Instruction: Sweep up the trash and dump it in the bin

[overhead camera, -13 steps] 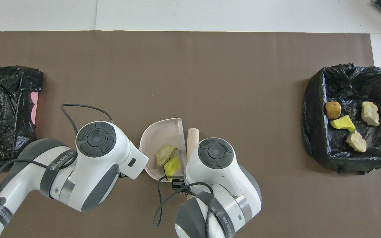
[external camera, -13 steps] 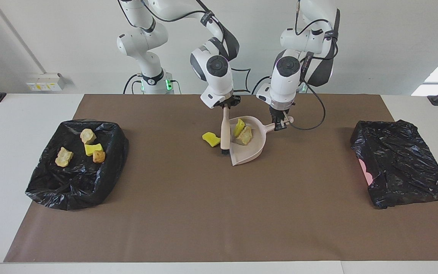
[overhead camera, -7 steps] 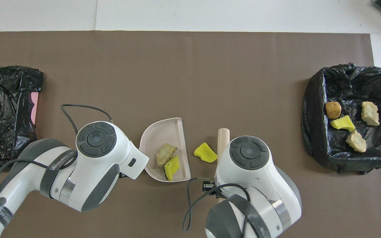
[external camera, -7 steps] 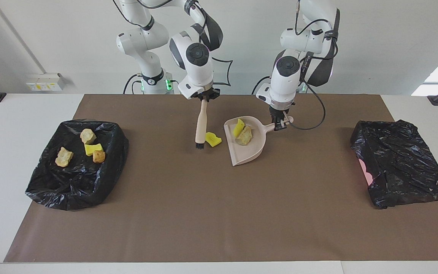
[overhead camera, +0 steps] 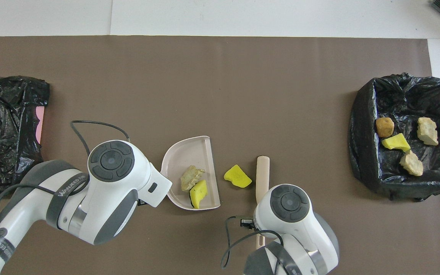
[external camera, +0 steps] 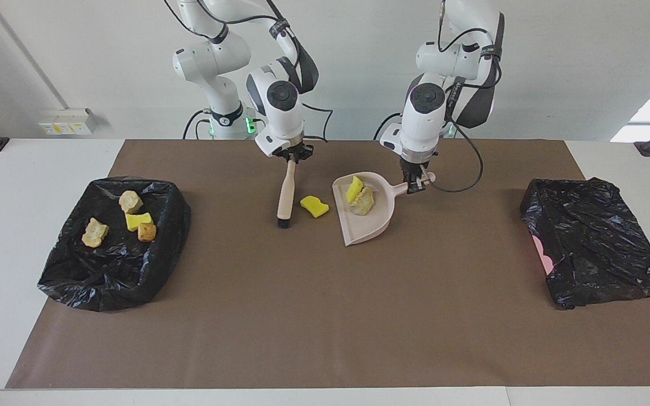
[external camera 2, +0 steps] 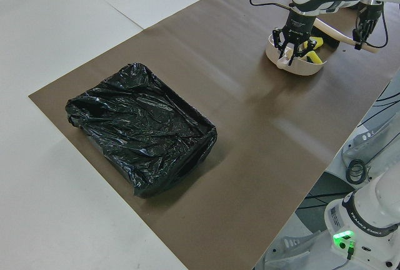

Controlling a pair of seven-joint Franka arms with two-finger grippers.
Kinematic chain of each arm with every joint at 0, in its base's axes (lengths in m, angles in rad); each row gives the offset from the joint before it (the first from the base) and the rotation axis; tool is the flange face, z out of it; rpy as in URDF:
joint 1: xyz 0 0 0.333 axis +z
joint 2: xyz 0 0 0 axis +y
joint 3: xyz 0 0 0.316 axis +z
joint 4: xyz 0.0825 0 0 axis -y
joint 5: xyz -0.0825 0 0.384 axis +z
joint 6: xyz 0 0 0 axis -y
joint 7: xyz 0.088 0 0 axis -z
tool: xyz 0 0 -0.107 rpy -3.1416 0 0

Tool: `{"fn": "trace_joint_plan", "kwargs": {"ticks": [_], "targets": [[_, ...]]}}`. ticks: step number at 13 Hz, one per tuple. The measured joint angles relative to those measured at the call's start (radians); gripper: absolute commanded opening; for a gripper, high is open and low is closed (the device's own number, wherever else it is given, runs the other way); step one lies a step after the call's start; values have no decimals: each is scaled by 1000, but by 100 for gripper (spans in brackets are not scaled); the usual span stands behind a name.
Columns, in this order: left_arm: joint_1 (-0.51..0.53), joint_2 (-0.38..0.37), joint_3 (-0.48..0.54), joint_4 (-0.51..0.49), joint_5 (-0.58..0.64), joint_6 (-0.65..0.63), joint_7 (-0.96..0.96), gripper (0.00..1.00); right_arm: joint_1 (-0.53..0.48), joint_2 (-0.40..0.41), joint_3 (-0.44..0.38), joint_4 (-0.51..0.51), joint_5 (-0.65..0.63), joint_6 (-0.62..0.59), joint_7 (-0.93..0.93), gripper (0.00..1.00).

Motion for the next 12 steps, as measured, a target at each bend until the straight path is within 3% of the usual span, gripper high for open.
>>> {"fn": "trace_joint_plan", "kwargs": {"ticks": [6, 9, 12], "targets": [[0, 0, 0, 0, 0, 1, -2, 0, 140, 182, 5, 227, 159, 54, 16, 0], [0, 0, 1, 0, 0, 2, -4, 0, 141, 199, 3, 250, 160, 27, 16, 0], [9, -3, 9, 4, -1, 5, -7, 0, 122, 182, -5, 252, 136, -81, 16, 0]]}}
